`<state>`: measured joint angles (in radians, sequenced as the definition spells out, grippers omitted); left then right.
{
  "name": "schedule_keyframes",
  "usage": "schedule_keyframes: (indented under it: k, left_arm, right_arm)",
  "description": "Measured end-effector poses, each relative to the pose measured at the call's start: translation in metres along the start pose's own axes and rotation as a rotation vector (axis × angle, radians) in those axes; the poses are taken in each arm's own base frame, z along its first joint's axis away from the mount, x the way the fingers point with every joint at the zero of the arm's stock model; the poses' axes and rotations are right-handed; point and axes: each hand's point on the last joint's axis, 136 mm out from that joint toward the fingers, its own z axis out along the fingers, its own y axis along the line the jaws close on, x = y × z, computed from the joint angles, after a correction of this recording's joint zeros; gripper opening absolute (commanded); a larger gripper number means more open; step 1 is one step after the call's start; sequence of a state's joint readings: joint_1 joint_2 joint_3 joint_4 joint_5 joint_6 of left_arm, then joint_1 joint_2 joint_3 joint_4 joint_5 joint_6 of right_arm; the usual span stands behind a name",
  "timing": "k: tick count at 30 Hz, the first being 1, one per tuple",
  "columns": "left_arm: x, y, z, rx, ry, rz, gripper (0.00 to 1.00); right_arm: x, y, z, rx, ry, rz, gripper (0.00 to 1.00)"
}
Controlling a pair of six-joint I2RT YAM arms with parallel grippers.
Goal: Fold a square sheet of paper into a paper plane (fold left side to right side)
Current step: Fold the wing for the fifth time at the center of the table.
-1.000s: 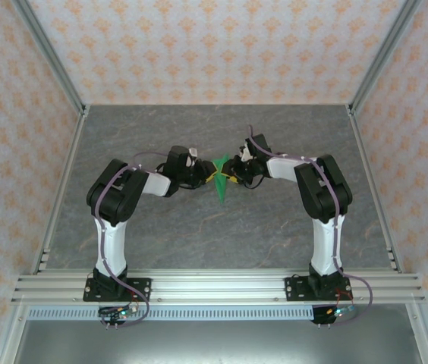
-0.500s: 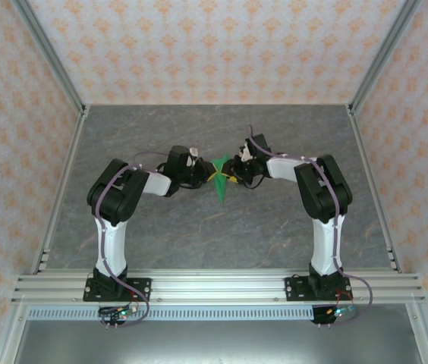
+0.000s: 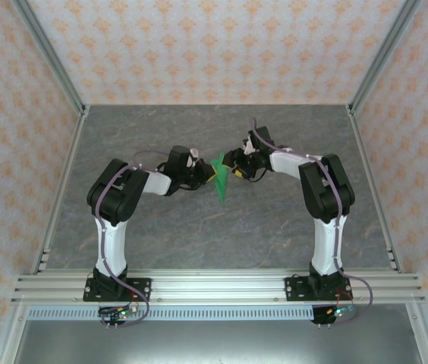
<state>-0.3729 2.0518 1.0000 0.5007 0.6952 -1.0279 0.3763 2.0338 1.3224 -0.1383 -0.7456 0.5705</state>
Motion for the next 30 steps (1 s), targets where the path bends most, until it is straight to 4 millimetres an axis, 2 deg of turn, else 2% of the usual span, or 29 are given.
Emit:
schedule_keyframes:
  k: [4,8,20,30]
  left_arm:
    - [0.000,0.000,0.000,-0.001,0.000,0.009,0.00]
    - [0.000,0.001,0.000,-0.003,0.002,0.007,0.00]
    - [0.000,0.001,0.000,-0.003,0.001,0.007,0.00]
    - [0.000,0.000,0.000,-0.002,0.000,0.007,0.00]
  right_arm:
    - [-0.018,0.022,-0.006,-0.031,-0.042,-0.031,0.66]
    - [-0.028,0.031,-0.005,-0.044,-0.056,-0.043,0.67]
    - [-0.025,0.012,0.016,0.001,-0.008,-0.005,0.67]
    - [-0.026,0.022,0.015,-0.012,-0.009,-0.018,0.67]
